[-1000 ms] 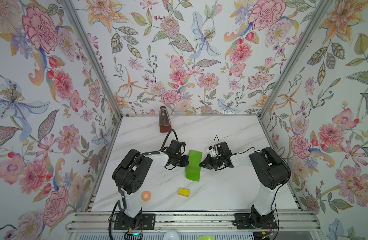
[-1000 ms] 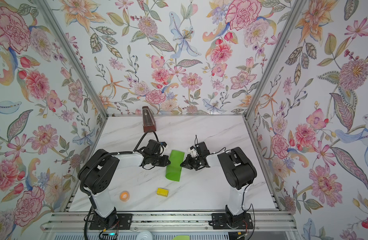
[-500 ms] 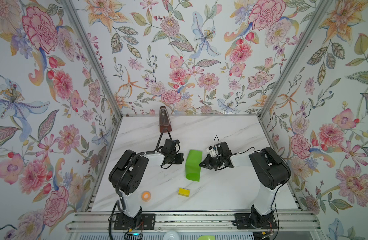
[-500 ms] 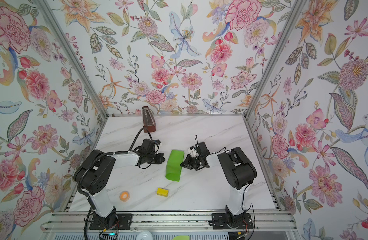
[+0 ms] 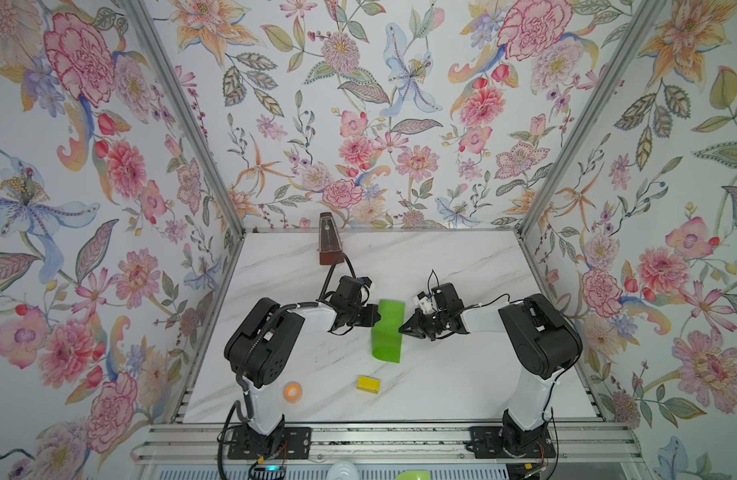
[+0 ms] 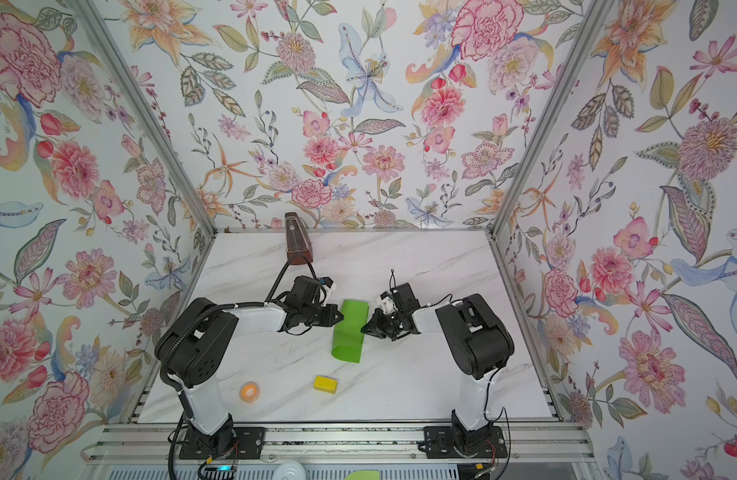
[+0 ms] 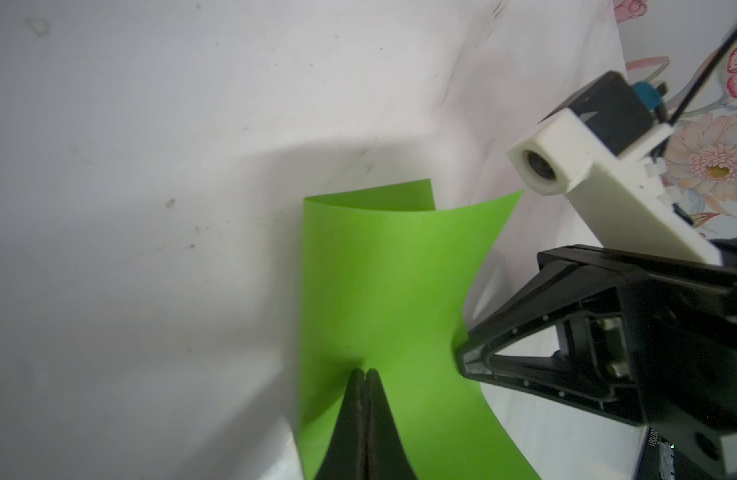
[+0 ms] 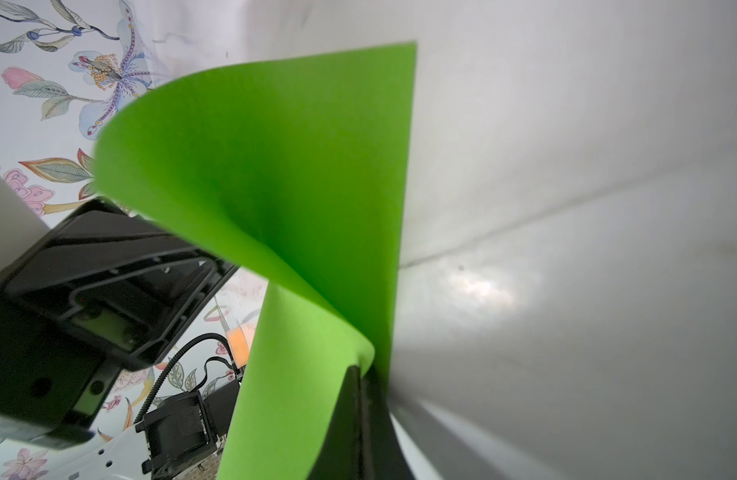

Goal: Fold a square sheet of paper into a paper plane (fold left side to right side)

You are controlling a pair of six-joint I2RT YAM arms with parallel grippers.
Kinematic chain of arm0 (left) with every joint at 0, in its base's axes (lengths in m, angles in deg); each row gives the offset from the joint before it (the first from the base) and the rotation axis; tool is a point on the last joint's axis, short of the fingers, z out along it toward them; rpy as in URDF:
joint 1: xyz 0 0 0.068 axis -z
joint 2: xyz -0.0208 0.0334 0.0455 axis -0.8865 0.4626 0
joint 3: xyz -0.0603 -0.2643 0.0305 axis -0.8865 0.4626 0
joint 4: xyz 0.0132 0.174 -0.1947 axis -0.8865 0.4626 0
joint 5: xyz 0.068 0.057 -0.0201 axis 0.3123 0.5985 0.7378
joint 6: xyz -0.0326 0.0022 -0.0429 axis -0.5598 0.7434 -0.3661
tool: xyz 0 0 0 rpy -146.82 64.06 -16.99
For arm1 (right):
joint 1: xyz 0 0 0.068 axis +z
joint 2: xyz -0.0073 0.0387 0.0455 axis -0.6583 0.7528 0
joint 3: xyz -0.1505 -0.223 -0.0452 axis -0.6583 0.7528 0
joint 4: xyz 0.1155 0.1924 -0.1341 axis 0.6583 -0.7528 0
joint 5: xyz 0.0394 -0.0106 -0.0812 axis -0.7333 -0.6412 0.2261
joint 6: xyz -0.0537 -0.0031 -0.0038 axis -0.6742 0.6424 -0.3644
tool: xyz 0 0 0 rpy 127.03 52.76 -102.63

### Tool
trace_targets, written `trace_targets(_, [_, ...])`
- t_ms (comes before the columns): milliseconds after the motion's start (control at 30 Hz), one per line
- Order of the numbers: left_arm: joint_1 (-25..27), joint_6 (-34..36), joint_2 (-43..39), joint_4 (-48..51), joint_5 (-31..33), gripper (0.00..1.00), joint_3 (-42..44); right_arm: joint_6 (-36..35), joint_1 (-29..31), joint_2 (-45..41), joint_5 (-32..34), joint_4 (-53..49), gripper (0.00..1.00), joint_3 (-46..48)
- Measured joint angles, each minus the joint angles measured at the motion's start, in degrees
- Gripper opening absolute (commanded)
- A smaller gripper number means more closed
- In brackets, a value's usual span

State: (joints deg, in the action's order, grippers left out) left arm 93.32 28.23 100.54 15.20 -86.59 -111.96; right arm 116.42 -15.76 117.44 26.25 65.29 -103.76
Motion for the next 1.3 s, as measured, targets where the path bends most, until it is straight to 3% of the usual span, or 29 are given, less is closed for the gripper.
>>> trace_targets(500, [-3.23,0.22,0.52,1.25,4.61,0.00,-0.79,-0.35,0.00,0.00,0.02,0.00,0.00,0.00])
trace_targets(933, [0.70,-0.70,0.26,-0.02,0.96,0.00,-3.61,-0.35,0.02,0.00,0.00,0.02,0.00,0.00])
trace_targets(1300, [-1.29,-0.22,4.96,3.98,6.34,0.00,-7.41,-0.35,0.02,0.00,0.07,-0.02,0.00,-0.07])
